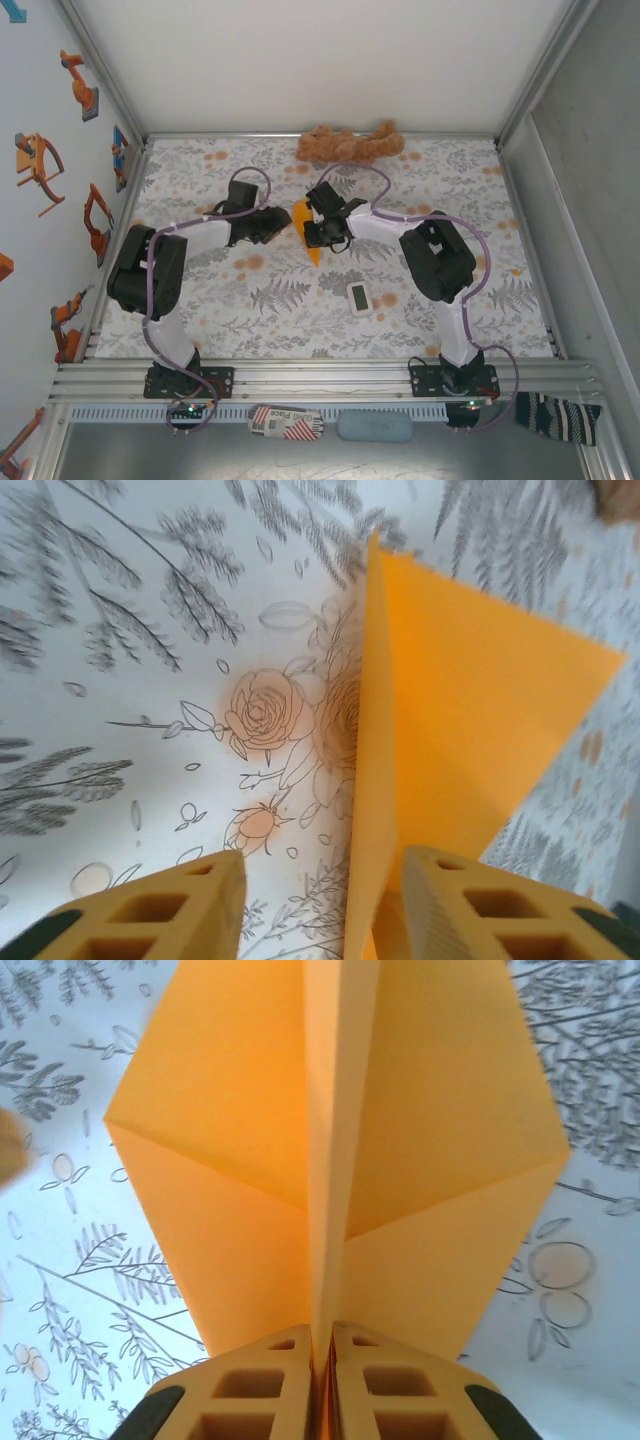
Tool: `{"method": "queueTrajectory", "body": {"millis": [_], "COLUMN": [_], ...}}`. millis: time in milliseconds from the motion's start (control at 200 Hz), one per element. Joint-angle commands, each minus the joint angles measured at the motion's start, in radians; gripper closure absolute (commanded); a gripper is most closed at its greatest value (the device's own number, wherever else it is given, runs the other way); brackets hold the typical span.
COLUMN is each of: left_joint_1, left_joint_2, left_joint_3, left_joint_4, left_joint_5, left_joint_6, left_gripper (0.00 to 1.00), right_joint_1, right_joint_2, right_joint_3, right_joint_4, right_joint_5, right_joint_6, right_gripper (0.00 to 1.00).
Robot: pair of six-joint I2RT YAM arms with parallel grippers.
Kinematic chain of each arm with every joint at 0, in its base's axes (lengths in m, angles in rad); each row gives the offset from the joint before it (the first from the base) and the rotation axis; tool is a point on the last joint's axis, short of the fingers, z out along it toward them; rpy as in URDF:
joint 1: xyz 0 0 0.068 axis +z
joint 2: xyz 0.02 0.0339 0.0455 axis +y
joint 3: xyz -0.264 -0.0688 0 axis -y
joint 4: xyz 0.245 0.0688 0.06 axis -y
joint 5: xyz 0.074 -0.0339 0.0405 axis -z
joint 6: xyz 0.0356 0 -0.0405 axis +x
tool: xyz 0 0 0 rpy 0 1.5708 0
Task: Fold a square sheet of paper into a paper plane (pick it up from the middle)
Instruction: Move the paper plane to the top-center of the table.
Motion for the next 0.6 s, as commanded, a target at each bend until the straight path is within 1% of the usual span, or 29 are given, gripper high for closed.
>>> {"method": "queueTrajectory", "body": {"millis": [0,170,300,471,596], "left_joint_1": [0.021,0.036,0.038,0.039,0.038], "left_joint_2": [-0.092,-0.175,-0.219,-0.259,-0.279], "left_joint_3": [-0.007,-0.029,-0.044,-0.068,-0.082], "left_joint_4": [-0.100,-0.224,-0.286,-0.305,-0.312], "left_joint_5": [-0.070,-0.178,-0.244,-0.272,-0.284], "left_joint_6": [0.046,0.094,0.115,0.124,0.131], "left_gripper": [0.47,0.33,0.22,0.12,0.08], "right_joint_1": [-0.007,-0.045,-0.064,-0.069,-0.074], "right_joint_2": [-0.047,-0.096,-0.087,-0.046,-0.025], "right_joint_3": [0.021,-0.013,-0.018,0.007,0.012], "right_joint_4": [-0.095,-0.141,-0.145,-0.147,-0.147], "right_joint_5": [0.110,0.187,0.198,0.204,0.200], "right_joint_6": [-0.041,-0.053,-0.051,-0.028,-0.005], "right_gripper": [0.89,0.89,0.90,0.89,0.88]}}
